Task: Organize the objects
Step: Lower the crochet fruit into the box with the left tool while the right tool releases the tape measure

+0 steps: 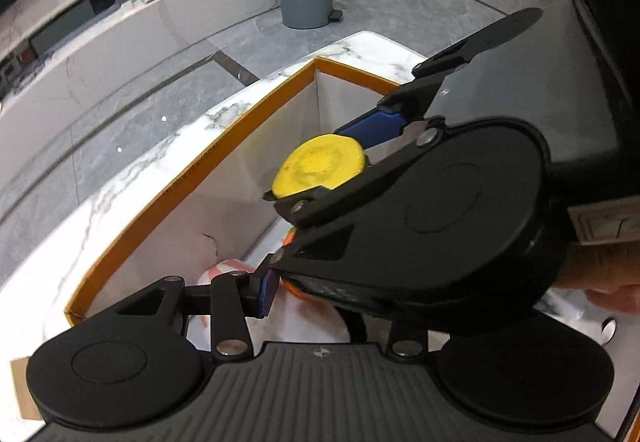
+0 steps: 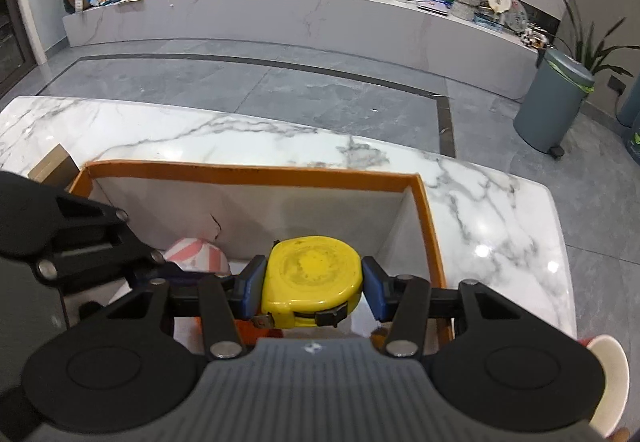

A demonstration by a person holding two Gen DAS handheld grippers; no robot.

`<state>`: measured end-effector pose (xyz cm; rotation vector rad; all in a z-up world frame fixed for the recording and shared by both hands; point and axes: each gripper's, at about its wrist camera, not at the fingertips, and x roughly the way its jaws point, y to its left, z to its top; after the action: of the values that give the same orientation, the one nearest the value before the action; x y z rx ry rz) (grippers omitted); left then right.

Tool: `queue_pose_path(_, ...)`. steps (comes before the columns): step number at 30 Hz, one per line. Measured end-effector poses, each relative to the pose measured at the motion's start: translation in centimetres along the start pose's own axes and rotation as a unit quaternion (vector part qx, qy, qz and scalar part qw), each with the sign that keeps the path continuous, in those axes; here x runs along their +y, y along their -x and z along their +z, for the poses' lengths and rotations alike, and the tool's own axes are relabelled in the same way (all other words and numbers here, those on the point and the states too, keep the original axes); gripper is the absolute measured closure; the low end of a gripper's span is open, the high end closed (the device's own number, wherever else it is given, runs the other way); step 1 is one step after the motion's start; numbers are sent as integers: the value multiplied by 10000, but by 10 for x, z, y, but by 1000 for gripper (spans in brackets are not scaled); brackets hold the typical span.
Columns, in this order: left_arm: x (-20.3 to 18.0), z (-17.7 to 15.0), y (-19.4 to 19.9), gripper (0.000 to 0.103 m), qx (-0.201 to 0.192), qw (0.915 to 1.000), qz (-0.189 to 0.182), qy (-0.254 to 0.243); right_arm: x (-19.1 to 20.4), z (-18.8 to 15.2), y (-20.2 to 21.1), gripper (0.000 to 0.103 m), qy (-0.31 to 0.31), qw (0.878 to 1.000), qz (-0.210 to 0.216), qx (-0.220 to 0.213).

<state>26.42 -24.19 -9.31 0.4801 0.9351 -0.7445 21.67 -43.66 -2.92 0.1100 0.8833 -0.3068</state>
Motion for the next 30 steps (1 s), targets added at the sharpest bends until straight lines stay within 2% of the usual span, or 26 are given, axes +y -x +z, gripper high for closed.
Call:
queue_pose_path(9, 13, 2, -5, 55, 135, 9991, -25, 405, 4, 10, -15, 50, 496, 9987, 68, 47)
queue_pose_path(11, 14, 3, -6, 41, 195, 9987, -62, 463, 4, 13, -18, 50, 664, 9977, 105, 76)
queue_pose_path(13, 15, 4, -6, 34, 231, 9985, -65, 494, 3, 15, -20, 51, 742, 9971, 142, 101)
queue_pose_path(30, 13, 4, -7, 33, 244, 9985, 151, 462, 4, 11, -20, 49, 865, 9961, 118, 84)
